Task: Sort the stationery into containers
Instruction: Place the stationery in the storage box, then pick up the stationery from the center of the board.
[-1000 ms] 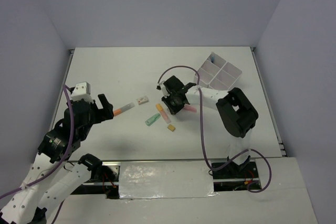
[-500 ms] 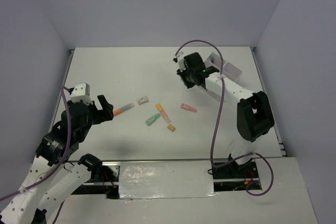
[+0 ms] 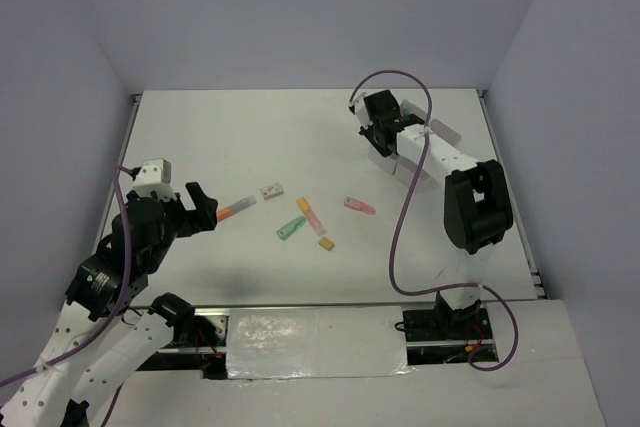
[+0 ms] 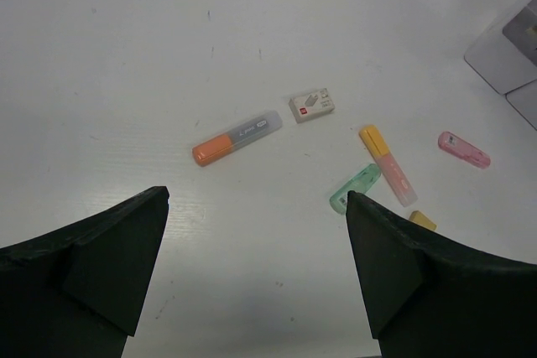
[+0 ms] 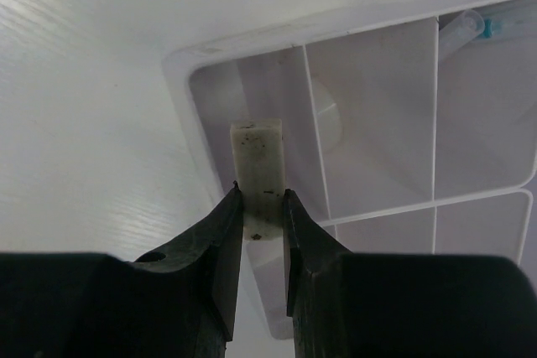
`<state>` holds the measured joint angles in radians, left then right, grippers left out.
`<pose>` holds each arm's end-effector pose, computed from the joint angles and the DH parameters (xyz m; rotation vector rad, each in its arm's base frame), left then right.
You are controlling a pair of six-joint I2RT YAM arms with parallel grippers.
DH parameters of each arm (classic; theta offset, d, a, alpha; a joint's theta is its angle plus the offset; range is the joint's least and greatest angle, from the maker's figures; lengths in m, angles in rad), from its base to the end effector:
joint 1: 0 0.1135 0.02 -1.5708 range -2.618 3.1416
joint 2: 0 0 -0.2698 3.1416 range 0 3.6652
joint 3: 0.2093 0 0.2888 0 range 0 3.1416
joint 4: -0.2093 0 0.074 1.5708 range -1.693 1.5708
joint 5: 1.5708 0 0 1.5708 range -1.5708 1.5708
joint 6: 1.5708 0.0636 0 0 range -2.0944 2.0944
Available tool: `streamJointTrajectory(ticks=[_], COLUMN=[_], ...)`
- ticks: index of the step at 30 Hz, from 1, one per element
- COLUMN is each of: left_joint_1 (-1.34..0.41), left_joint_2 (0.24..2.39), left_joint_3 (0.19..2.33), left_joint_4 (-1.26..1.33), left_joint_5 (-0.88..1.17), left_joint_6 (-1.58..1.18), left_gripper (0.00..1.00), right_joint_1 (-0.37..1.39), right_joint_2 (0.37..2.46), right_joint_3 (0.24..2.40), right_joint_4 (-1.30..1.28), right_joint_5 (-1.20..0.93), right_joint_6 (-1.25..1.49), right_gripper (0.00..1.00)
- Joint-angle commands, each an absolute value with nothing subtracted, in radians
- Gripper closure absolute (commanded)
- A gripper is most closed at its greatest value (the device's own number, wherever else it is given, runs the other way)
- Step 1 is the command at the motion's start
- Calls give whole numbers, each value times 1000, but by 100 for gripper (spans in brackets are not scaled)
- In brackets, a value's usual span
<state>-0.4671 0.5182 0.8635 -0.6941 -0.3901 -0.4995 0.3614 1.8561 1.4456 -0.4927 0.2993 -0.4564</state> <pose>0.1501 -0.0486 0.3538 -0.2912 1.8800 -0.2837 0.4391 0.1459 0.2088 -0.8598 2.3076 -0.4109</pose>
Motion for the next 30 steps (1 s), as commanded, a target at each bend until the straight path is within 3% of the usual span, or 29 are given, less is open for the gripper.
streamJointTrajectory(ticks=[1,5,9,13,22,24,26,28,30], left_joint_1=[-466,-466,-466,-466,-469,-469,-469,-469,-469], left_joint_2=[503,506,506,508,499,502,511,525,551], left_joint_3=[862,864,862,862,862,867,873,880,894], left_joint_4=[-647,-649,-646,-644,-646,-652,-673,-696,-736], left_joint_5=[-376,-374,-368,-362,-368,-391,-426,-498,-567], left_joint_6=[-480,-480,-476,-474,-476,-488,-514,-537,-572], left_gripper=[1,1,1,1,1,1,1,1,1], right_joint_1=[344,344,344,342,425,480,584,684,735], right_joint_2=[1870,1887,1901,1891,1789,1728,1650,1600,1551], right_joint_3=[1499,1499,1511,1506,1540,1510,1453,1338,1248], right_joint_4=[-482,-477,-494,-491,-583,-644,-625,-579,-534], right_joint_5=[354,351,335,321,221,145,51,41,25], right_joint_6=[-483,-488,-474,-465,-370,-309,-250,-192,-157], right_gripper=[90,82,61,55,53,43,41,27,20])
